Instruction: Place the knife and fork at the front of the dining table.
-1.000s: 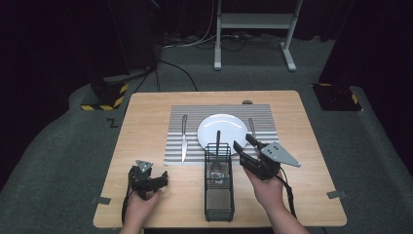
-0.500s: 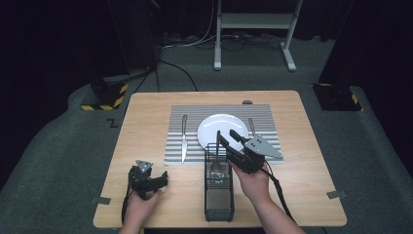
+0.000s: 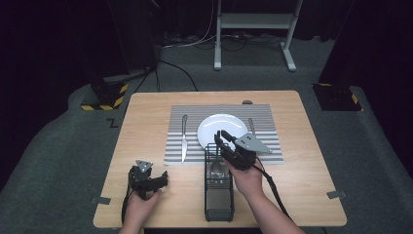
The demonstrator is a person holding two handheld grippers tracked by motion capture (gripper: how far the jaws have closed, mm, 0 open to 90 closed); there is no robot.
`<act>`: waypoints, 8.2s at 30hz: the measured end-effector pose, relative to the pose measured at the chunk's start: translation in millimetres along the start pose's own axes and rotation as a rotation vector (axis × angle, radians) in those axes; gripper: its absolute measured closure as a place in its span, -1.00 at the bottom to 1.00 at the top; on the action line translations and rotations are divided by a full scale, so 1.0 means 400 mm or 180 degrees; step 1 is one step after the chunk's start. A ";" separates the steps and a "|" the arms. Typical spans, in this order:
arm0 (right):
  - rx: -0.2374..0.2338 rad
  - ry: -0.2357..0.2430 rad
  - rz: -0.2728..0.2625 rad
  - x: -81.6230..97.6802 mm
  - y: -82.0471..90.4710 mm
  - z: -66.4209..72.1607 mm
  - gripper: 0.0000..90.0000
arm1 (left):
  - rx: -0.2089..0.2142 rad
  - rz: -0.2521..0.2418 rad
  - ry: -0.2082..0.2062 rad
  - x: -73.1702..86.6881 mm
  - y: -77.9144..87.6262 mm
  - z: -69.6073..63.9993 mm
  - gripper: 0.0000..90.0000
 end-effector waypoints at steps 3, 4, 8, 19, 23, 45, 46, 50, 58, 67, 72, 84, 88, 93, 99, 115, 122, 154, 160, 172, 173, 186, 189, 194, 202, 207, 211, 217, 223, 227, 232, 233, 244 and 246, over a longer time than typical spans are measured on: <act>-0.0014 -0.0004 0.0017 0.003 -0.003 0.003 0.53 | 0.0000 -0.0002 0.0000 0.000 0.000 0.000 -0.76; -0.0015 -0.0008 0.0022 0.004 -0.004 0.004 0.53 | -0.0001 -0.0001 0.0000 0.000 0.000 0.000 -0.76; -0.0036 -0.0003 0.0042 0.006 -0.006 0.007 0.60 | -0.0001 -0.0001 0.0000 0.000 0.000 0.000 -0.76; -0.0042 0.0001 0.0029 0.002 -0.002 0.007 0.79 | -0.0001 -0.0001 -0.0001 0.000 0.000 0.000 -0.76; -0.0060 0.0027 -0.0005 -0.002 0.002 0.011 0.90 | -0.0001 -0.0001 -0.0001 0.000 0.000 0.000 -0.76; -0.0171 0.0039 -0.0462 -0.114 0.090 0.030 0.96 | -0.0003 -0.0006 0.0003 0.000 0.000 0.000 -0.75; -0.0169 0.0030 -0.0494 -0.121 0.096 0.030 0.96 | -0.0003 -0.0007 0.0005 0.000 0.000 0.000 -0.75; -0.0176 0.0029 -0.0615 -0.147 0.117 0.035 0.96 | -0.0005 -0.0006 0.0003 0.000 0.000 0.000 -0.75; -0.0166 0.0027 -0.0798 -0.193 0.155 0.035 0.96 | -0.0004 -0.0007 0.0005 0.000 0.000 0.000 -0.75; -0.0086 0.0039 -0.0978 -0.245 0.199 0.013 0.96 | -0.0004 -0.0006 0.0003 0.000 0.000 0.000 -0.75; -0.0022 0.0055 -0.1045 -0.273 0.221 -0.006 0.96 | -0.0004 -0.0006 0.0002 0.000 0.000 0.000 -0.75; 0.0373 0.0104 -0.0993 -0.253 0.272 -0.123 0.96 | -0.0003 -0.0007 0.0004 0.000 0.000 0.000 -0.75; 0.0571 0.0129 -0.0825 -0.192 0.279 -0.184 0.96 | -0.0005 -0.0007 0.0005 0.000 0.000 0.000 -0.75; 0.0753 0.0050 -0.0620 -0.108 0.283 -0.257 0.97 | -0.0012 -0.0015 0.0019 0.000 0.000 -0.001 -0.75; 0.0942 -0.0005 -0.0411 -0.025 0.282 -0.326 0.97 | -0.0014 -0.0024 0.0033 0.000 0.001 -0.002 -0.74; 0.1068 -0.0148 0.0049 0.109 0.190 -0.436 0.97 | -0.0013 -0.0018 0.0027 0.001 0.001 -0.002 -0.74; 0.1066 -0.0211 0.0089 0.124 0.153 -0.460 0.96 | -0.0013 -0.0018 0.0027 0.001 0.001 -0.002 -0.74; 0.1031 -0.0384 0.0535 0.200 -0.061 -0.541 0.96 | 0.0008 -0.0020 0.0011 0.005 0.005 -0.005 -0.73; 0.1049 -0.0446 0.0530 0.207 -0.066 -0.553 0.96 | 0.0006 -0.0020 0.0000 0.005 0.006 -0.005 -0.73; 0.1060 -0.0603 0.0708 0.236 -0.094 -0.587 0.94 | 0.0006 -0.0022 0.0000 0.005 0.006 -0.005 -0.73; 0.1059 -0.0605 0.0739 0.239 -0.098 -0.590 0.94 | 0.0006 -0.0021 0.0000 0.005 0.006 -0.005 -0.73; 0.1093 -0.0577 0.0923 0.270 -0.118 -0.600 0.90 | 0.0012 -0.0022 0.0002 0.006 0.006 -0.005 -0.73; 0.1098 -0.0618 0.0970 0.276 -0.115 -0.602 0.83 | 0.0013 -0.0023 0.0003 0.006 0.006 -0.006 -0.73; 0.1067 -0.0556 0.0964 0.260 -0.100 -0.591 0.73 | 0.0012 -0.0022 0.0003 0.006 0.006 -0.006 -0.73; 0.1076 -0.0294 0.0940 0.230 -0.026 -0.545 0.69 | 0.0013 -0.0020 0.0004 0.006 0.006 -0.006 -0.73; 0.1149 -0.0200 0.1178 0.273 0.044 -0.520 0.84 | 0.0013 -0.0020 0.0002 0.006 0.006 -0.006 -0.73; 0.1223 -0.0194 0.1379 0.325 0.095 -0.516 0.97 | 0.0013 -0.0022 0.0003 0.006 0.006 -0.006 -0.73; 0.1300 -0.0338 0.1614 0.401 0.162 -0.535 0.99 | 0.0013 -0.0021 0.0003 0.006 0.006 -0.006 -0.73; 0.1119 -0.0301 0.1783 0.442 0.172 -0.495 0.99 | 0.0014 -0.0020 0.0003 0.006 0.006 -0.006 -0.73; 0.1034 -0.0212 0.1772 0.442 0.177 -0.453 0.98 | 0.0011 -0.0021 0.0000 0.006 0.006 -0.006 -0.73; 0.0954 -0.0201 0.1730 0.443 0.183 -0.421 0.95 | 0.0011 -0.0022 0.0000 0.006 0.006 -0.006 -0.73; 0.0937 -0.0203 0.1735 0.444 0.184 -0.417 0.94 | 0.0011 -0.0022 0.0000 0.006 0.006 -0.006 -0.73; 0.0726 -0.0007 0.1717 0.441 0.218 -0.338 0.66 | 0.0011 -0.0021 -0.0001 0.006 0.006 -0.006 -0.73; 0.0688 0.0002 0.1756 0.447 0.237 -0.322 0.54 | 0.0011 -0.0021 -0.0001 0.006 0.006 -0.006 -0.73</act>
Point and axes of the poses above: each handheld gripper's, and its own axes: y roughly backward along the jaws, x roughly out of its underside, z roughly to its left, the point moved 10 cm from there along -y, roughly forward along the jaws, and after that the axes turned 10 degrees about y, right-handed, at the moved point
